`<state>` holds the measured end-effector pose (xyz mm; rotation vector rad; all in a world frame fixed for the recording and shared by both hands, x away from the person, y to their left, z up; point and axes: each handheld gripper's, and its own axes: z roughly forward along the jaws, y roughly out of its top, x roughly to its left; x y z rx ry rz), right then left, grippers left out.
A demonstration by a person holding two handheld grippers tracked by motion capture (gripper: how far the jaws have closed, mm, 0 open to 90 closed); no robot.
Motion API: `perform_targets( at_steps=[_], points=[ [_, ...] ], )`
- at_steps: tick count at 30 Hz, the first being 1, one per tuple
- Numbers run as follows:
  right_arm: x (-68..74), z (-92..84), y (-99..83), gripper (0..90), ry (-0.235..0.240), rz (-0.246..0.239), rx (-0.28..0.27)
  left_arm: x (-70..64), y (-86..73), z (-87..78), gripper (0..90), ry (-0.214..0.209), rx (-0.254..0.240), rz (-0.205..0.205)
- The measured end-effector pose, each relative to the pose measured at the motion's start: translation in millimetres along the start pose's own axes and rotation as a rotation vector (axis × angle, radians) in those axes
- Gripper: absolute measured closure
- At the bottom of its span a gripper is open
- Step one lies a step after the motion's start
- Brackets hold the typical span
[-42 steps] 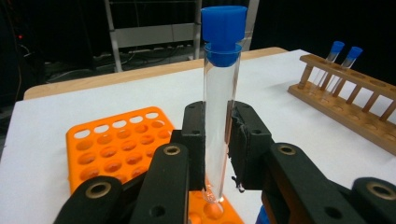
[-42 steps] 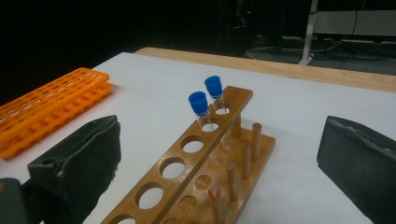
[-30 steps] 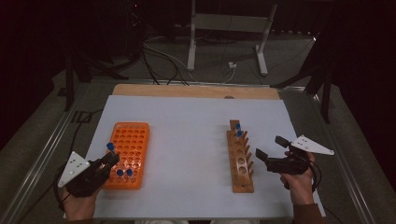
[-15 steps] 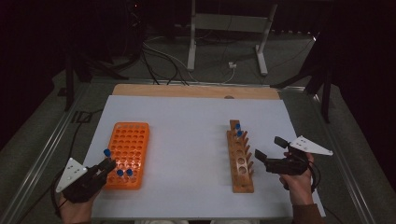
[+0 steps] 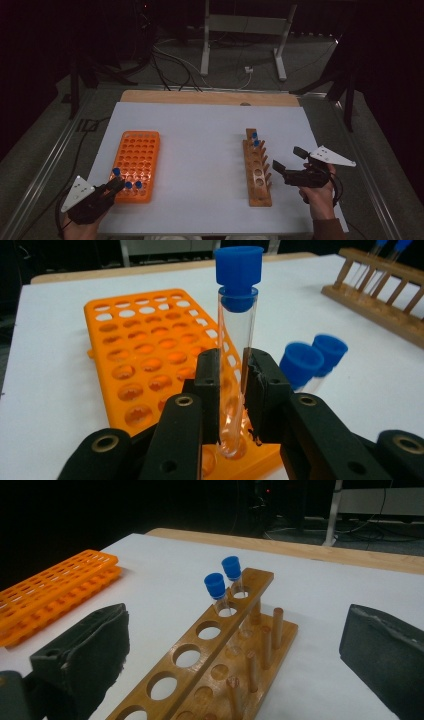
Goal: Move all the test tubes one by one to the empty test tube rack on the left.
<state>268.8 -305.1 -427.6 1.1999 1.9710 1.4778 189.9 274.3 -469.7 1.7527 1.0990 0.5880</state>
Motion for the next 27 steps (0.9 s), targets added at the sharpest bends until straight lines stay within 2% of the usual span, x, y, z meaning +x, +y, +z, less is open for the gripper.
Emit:
perform_targets(
  at_steps=[12, 27],
  points=[
    [-0.9, -1.1, 0.2, 0.1, 0.000, 0.002, -0.004, -0.2, -7.6, 6.6, 78.0, -0.015, 0.115, 0.031],
    [-0.5, 1.1, -1.5, 0.1, 0.003, 0.003, 0.004, -0.4, -11.1, 8.9, 78.2, -0.014, 0.160, 0.048]
  ],
)
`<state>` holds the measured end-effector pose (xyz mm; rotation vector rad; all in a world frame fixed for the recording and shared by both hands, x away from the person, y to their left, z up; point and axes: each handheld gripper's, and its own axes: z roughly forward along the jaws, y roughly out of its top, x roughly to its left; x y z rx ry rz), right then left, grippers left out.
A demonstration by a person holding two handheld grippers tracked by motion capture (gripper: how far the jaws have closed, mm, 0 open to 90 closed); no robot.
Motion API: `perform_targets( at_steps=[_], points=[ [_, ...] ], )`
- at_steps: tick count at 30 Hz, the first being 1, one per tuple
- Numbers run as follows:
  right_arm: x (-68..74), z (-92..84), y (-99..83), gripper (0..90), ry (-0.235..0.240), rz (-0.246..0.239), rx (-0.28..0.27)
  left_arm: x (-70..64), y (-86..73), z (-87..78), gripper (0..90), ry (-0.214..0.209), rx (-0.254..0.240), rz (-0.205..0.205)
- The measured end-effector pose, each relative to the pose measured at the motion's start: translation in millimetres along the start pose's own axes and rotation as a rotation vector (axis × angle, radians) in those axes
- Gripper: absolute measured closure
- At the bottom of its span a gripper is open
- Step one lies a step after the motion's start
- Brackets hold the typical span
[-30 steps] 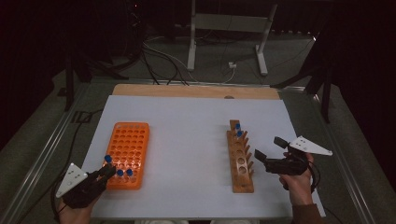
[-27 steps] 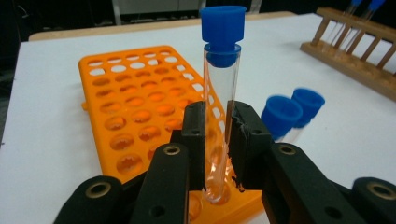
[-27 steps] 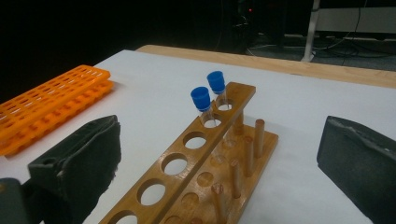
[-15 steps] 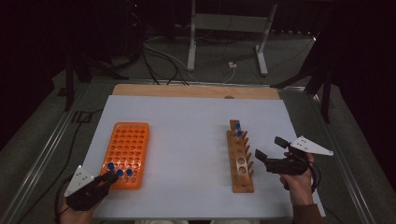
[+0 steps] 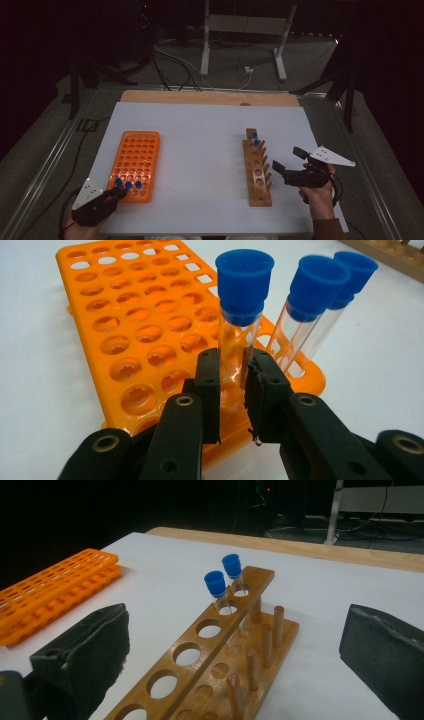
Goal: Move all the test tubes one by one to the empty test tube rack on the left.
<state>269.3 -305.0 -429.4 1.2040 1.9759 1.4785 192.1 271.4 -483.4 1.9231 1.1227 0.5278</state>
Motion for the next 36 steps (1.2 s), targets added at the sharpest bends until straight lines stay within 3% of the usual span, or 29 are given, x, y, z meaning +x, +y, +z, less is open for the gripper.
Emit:
perform_targets(
  at_steps=[10, 22, 28, 36],
  points=[
    [-0.3, 0.5, -0.4, 0.1, 0.001, 0.003, 0.002, -1.6, -1.1, 3.2, 78.3, 0.007, 0.036, 0.014],
    [0.3, 1.6, -0.8, 0.1, -0.001, -0.003, 0.007, -0.9, -2.1, 0.8, 73.2, 0.013, 0.027, -0.003],
    [-0.4, 0.6, -0.6, 0.1, -0.002, 0.001, 0.005, 2.1, -2.5, -9.4, 64.7, -0.006, -0.029, -0.026],
    [-0.1, 1.1, -0.6, 0.1, -0.001, 0.002, 0.005, 0.8, 2.2, -22.2, 48.7, -0.095, -0.140, -0.035]
  ],
)
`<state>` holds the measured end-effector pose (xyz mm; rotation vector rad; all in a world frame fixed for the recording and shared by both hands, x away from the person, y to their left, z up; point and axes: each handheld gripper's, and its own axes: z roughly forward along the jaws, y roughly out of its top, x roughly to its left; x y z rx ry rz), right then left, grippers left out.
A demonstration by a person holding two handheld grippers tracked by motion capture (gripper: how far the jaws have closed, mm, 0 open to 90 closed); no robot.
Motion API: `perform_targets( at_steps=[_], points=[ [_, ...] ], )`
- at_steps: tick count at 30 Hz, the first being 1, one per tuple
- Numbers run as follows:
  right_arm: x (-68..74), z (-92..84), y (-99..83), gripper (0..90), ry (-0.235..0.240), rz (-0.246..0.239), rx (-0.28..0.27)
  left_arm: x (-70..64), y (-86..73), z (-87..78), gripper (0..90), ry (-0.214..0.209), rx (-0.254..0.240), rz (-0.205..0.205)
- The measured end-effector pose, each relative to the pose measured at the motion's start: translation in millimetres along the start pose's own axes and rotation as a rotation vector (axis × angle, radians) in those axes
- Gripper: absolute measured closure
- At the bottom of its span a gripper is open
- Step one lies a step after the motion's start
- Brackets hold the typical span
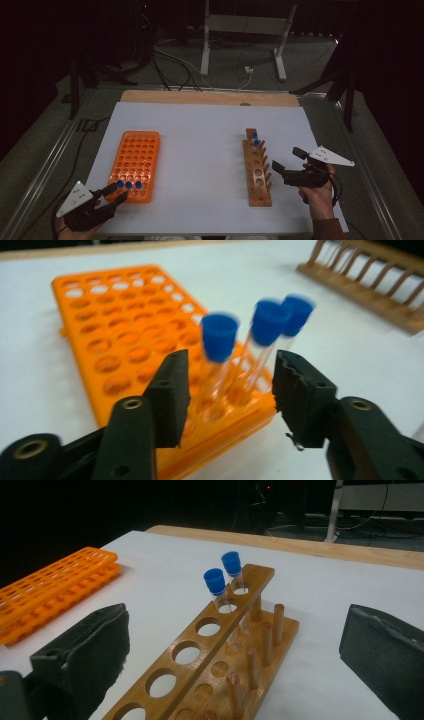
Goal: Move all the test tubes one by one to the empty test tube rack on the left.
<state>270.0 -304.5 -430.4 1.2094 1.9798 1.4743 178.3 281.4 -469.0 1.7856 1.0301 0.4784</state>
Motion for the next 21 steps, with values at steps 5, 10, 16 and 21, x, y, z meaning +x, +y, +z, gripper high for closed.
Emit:
perform_targets(
  at_steps=[5, 10, 16, 21],
  points=[
    [0.4, 0.7, 0.2, 0.1, 0.002, -0.001, 0.000, -3.2, 10.4, -1.0, 35.7, -0.016, -0.061, -0.007],
    [2.6, 2.6, 0.6, 0.1, 0.007, -0.008, 0.002, -9.0, 20.3, 4.4, 23.1, -0.006, -0.091, -0.007],
    [4.6, 3.8, 2.2, 0.1, 0.010, -0.012, 0.003, -13.0, 32.6, 13.8, 10.6, 0.017, -0.102, -0.012],
    [6.8, 5.4, 5.7, 0.1, 0.010, -0.019, 0.000, -18.4, 44.6, 21.5, 7.1, 0.034, -0.116, -0.008]
  ],
)
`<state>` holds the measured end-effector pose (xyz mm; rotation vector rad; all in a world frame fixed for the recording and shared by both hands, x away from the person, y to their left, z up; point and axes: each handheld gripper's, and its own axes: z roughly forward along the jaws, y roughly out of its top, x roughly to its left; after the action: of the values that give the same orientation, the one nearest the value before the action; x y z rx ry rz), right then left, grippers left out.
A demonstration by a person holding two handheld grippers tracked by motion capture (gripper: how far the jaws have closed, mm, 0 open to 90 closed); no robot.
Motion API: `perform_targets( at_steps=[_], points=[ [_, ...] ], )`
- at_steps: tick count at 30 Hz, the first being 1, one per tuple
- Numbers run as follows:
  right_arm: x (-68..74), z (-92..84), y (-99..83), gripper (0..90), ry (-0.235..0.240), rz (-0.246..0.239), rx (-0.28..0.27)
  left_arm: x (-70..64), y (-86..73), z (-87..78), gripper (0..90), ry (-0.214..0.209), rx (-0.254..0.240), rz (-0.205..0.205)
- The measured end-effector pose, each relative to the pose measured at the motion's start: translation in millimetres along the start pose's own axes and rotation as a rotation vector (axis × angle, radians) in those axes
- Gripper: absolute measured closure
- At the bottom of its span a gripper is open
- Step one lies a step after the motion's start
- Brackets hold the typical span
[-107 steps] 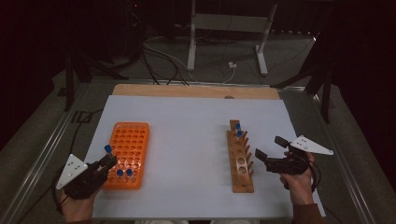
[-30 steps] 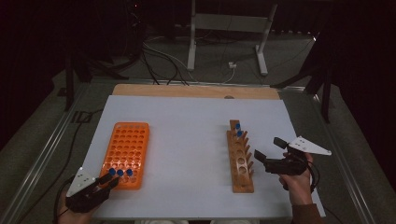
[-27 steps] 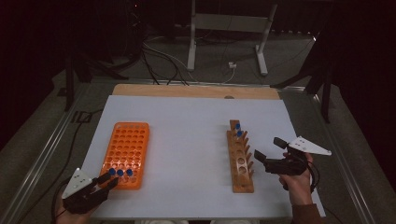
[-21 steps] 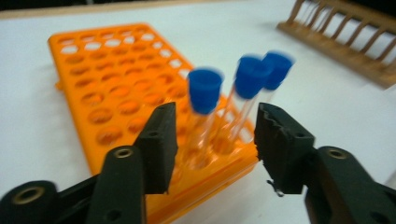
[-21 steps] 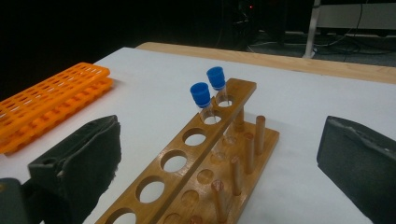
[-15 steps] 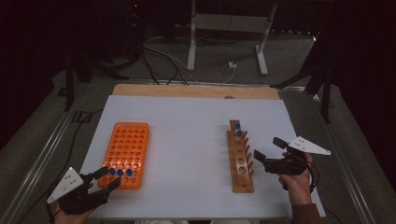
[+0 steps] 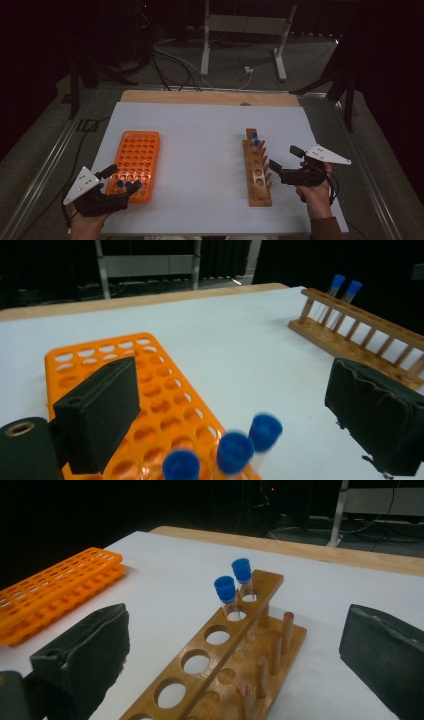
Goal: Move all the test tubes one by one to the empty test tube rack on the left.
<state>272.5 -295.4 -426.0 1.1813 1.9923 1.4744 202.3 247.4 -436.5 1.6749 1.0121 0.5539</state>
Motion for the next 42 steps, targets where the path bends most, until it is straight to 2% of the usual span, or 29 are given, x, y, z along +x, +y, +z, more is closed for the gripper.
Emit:
perform_targets(
  at_steps=[4, 7, 14, 22, 25, 29, 36, 38, 42],
  points=[
    [1.0, 1.9, 3.2, 0.1, -0.002, -0.006, -0.004, -3.7, 8.4, 6.8, 2.4, -0.006, -0.011, -0.003],
    [1.3, 2.4, 5.5, 0.1, -0.002, -0.005, -0.009, -6.2, 13.7, 12.4, 0.8, -0.007, -0.001, 0.011],
    [-1.6, 6.8, 9.1, 0.1, -0.010, 0.005, -0.009, -11.0, 22.7, 23.0, 0.7, -0.001, -0.029, 0.012],
    [-0.3, 17.7, 16.7, 0.1, -0.022, 0.000, 0.007, -19.0, 32.5, 40.4, 0.7, -0.006, -0.011, 0.028],
    [0.6, 21.0, 21.6, 0.1, -0.024, -0.004, 0.010, -21.5, 32.1, 42.1, 0.7, -0.001, -0.003, 0.035],
    [0.2, 28.3, 26.1, 0.2, -0.032, -0.010, 0.019, -20.8, 30.2, 43.2, 0.7, -0.004, 0.006, 0.022],
    [-3.5, 49.1, 24.0, 7.1, -0.034, -0.010, 0.059, -22.3, 30.1, 41.2, 0.8, -0.014, -0.006, 0.007],
    [-2.9, 56.0, 21.7, 12.9, -0.047, -0.030, 0.086, -22.8, 30.5, 41.0, 0.8, -0.017, -0.007, 0.011],
    [0.9, 68.0, 17.2, 17.8, -0.067, -0.075, 0.128, -23.8, 30.7, 41.3, 0.8, -0.021, -0.010, 0.013]
  ],
)
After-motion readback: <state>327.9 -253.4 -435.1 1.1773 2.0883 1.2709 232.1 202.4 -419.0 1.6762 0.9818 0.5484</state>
